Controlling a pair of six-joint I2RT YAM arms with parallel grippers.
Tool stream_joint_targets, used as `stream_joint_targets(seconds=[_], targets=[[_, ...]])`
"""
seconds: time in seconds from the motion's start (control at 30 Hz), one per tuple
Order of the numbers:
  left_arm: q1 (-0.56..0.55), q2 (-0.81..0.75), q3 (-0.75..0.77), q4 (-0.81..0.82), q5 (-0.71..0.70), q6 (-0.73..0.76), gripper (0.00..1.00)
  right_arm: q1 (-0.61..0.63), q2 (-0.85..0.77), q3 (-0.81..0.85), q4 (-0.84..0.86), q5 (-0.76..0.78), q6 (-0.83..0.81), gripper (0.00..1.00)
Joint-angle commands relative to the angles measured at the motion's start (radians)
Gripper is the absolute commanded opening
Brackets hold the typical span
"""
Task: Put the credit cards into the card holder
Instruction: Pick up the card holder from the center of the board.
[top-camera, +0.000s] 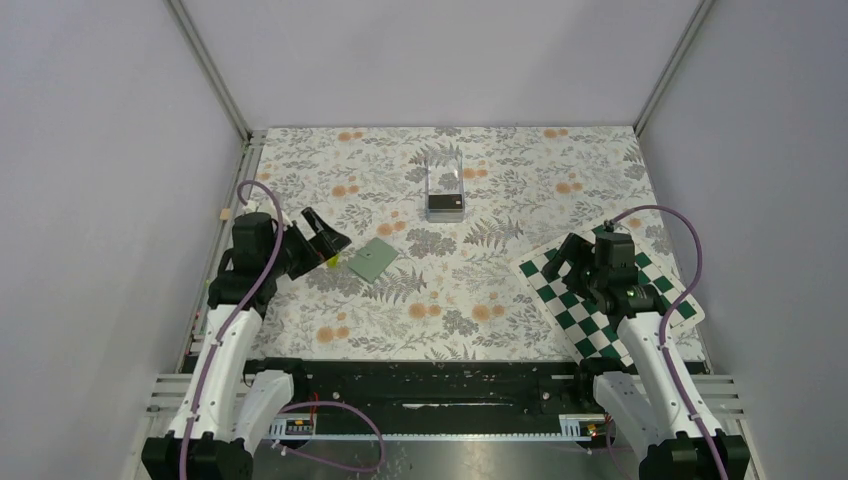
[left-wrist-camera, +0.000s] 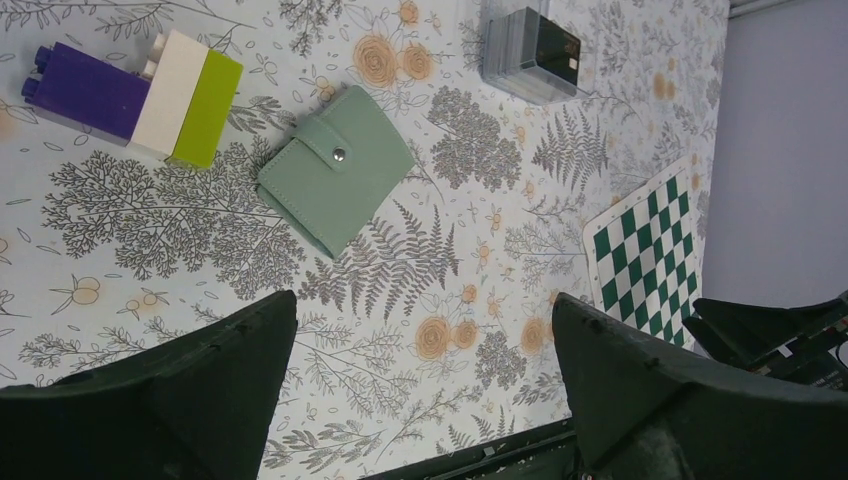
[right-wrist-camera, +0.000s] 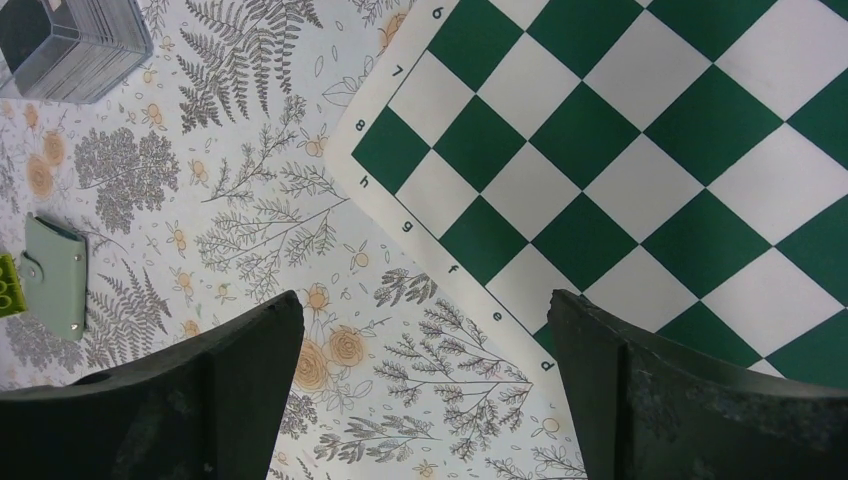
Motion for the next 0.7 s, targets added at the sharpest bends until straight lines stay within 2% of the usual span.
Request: stream_joint_targets(seconds=[0.0,0.17,0.33,0.67], targets=[[0.006,0.061,0.032,0.027,0.018,0.021,0.99,0.002,-0.005,0.058,-0.041,0.0,-0.035,0.98],[0.007,0.146,0.043,0.039,0.07,0.039,0.99,0.002,-0.026,0.05,-0.047,-0.012,-0.034,0.98],[0.005,0.3,0.07,0.052,0.076,0.051,0.99,0.001,-0.004,0.05,-0.067,-0.078,-0.044,0.98],[-0.052,0.685,0.289,0.05,0.138,0.101,0.96,0.002,0.008,0.004,-0.057,-0.112,-0.06,0.98]])
